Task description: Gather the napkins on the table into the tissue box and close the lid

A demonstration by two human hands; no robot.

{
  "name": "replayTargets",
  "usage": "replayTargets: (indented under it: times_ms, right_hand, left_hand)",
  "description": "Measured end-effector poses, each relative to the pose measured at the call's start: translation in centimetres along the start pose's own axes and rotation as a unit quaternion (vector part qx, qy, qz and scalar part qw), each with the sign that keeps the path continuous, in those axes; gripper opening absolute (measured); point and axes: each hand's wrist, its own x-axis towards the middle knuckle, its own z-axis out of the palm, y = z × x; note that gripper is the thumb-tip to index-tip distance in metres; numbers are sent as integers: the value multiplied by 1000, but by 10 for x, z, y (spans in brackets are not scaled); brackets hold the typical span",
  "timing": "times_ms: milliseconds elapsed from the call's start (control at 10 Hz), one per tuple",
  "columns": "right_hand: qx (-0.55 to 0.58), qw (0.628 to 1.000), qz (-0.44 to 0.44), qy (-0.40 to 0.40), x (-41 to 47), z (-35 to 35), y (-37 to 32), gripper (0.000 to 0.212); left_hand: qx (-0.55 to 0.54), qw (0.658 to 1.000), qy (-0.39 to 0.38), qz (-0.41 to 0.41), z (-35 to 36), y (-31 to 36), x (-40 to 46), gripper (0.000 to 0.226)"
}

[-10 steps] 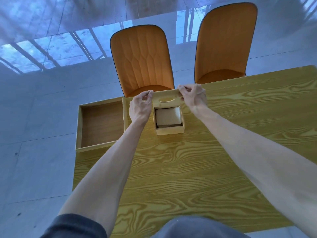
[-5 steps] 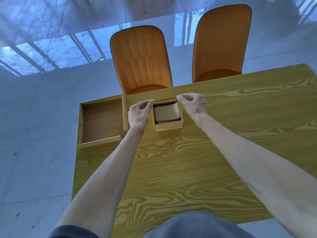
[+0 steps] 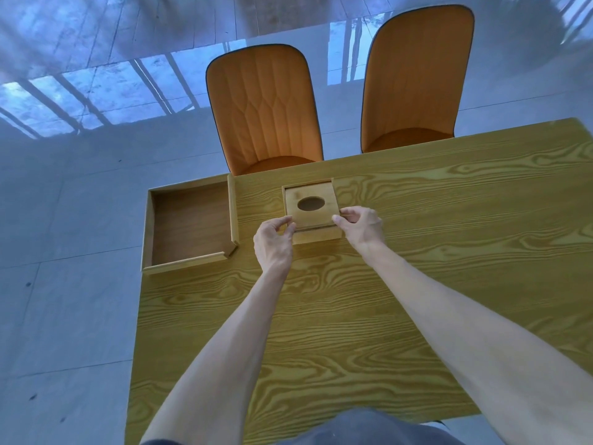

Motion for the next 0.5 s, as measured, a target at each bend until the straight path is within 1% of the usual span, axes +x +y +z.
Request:
replayTargets:
  times_ms: [100, 300, 400, 500]
  right_hand:
    - [2, 1000, 11, 5, 4, 2, 2, 36]
    - [4, 1000, 24, -6, 11, 5, 6, 36]
    - [-34, 999, 11, -24, 13, 3, 6, 38]
    - [-117, 992, -8, -55, 14, -6, -3, 42]
  left_hand:
    - [-21, 999, -2, -26, 3, -1, 2, 27]
    - [-36, 999, -6, -39, 3, -1, 9, 31]
    - [-9, 998, -43, -38, -1, 0, 14, 34]
    - [64, 993, -98, -10, -13, 9, 23, 33]
